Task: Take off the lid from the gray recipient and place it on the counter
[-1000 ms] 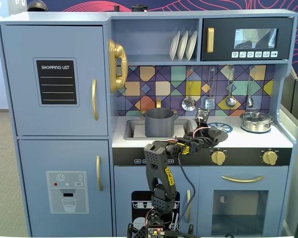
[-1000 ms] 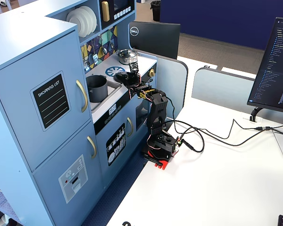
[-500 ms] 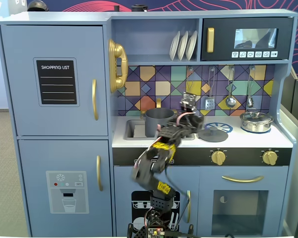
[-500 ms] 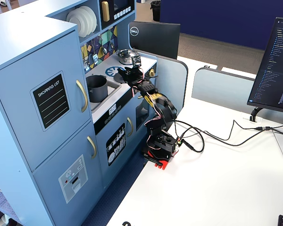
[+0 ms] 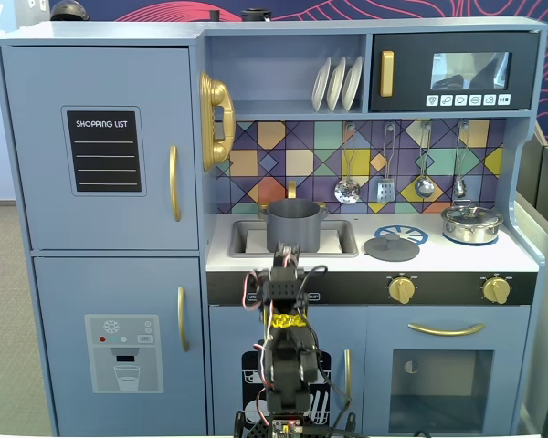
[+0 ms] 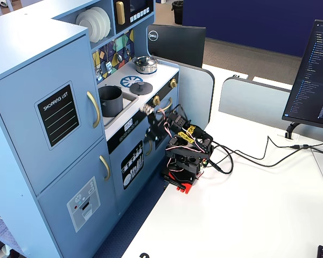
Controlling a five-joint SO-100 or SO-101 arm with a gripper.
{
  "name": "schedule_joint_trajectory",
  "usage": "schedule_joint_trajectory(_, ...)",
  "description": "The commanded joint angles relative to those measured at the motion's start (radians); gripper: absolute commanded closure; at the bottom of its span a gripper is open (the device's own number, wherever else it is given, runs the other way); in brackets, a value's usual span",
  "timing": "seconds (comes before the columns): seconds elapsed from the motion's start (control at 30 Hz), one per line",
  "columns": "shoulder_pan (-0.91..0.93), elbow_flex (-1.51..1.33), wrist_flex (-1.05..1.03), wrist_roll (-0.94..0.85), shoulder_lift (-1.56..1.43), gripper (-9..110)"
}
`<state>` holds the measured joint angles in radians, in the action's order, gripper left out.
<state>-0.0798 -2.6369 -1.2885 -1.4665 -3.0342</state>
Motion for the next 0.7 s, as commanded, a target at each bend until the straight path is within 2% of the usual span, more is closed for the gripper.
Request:
schedule_joint_trajectory(0.0,-0.052,-0.133,-0.052,0.009,-0.127,102)
schedule_joint_trajectory(0.4,-0.031,-0.365,-0.12,-0.038,-0.143,101)
schedule_joint_trajectory(0.5,0.011,-0.365,-0.212,-0.144,-0.143,100)
schedule_joint_trajectory(0.6,0.031,-0.365,-0.239,-0.034,-0.143,99)
schedule_joint_trajectory(0.67,0.032,-0.365,-0.241,-0.044,-0.143,98)
